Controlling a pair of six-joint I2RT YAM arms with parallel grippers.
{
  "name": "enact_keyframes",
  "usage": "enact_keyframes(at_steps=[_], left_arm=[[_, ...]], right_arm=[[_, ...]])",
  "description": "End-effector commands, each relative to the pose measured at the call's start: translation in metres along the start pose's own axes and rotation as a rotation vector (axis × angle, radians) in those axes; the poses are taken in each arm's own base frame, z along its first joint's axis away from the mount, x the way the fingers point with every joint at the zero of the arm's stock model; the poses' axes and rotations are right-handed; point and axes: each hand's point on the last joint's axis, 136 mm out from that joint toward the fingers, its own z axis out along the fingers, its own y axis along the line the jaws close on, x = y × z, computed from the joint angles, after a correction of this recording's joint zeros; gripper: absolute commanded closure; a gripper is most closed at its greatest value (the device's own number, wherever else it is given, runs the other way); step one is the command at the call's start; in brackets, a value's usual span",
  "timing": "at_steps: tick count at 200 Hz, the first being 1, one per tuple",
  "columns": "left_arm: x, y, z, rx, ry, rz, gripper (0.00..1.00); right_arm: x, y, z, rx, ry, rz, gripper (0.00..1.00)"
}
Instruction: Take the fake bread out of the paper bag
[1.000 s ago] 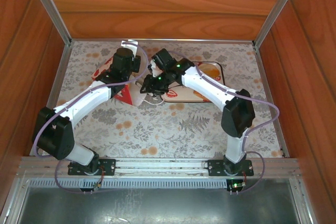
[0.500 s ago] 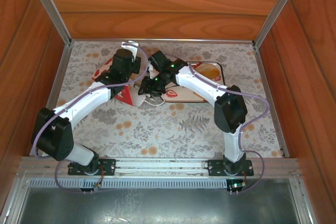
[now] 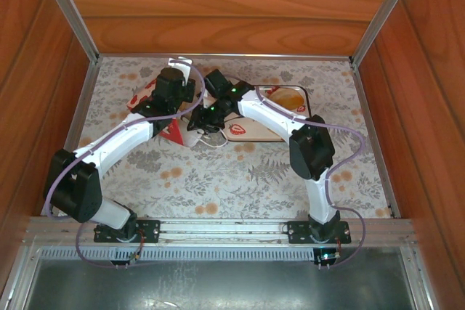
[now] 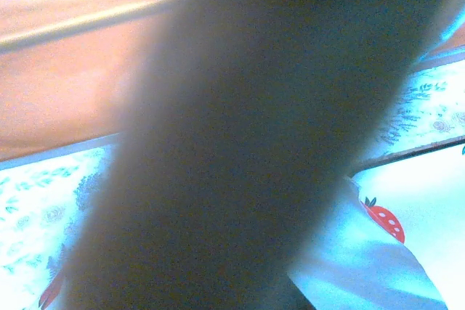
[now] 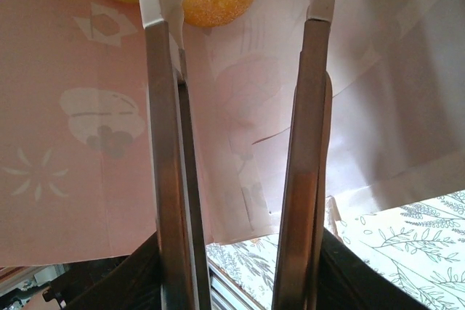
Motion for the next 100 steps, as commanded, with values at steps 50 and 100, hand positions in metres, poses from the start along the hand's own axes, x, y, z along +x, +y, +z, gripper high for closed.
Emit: enact_keyframes(at_steps=[50, 100], left_arm=[[-0.013, 0.004, -0.010, 0.010, -0.039, -0.031, 1.00], [-0.009, 0.005, -0.009, 0.004, -0.031, -0.032, 1.00]], right_arm=[[-0.012, -0.004, 0.003, 0.017, -0.007, 0.012, 0.55], [-0.015, -0.007, -0.002, 0.044, -0.031, 0.002, 0.83]])
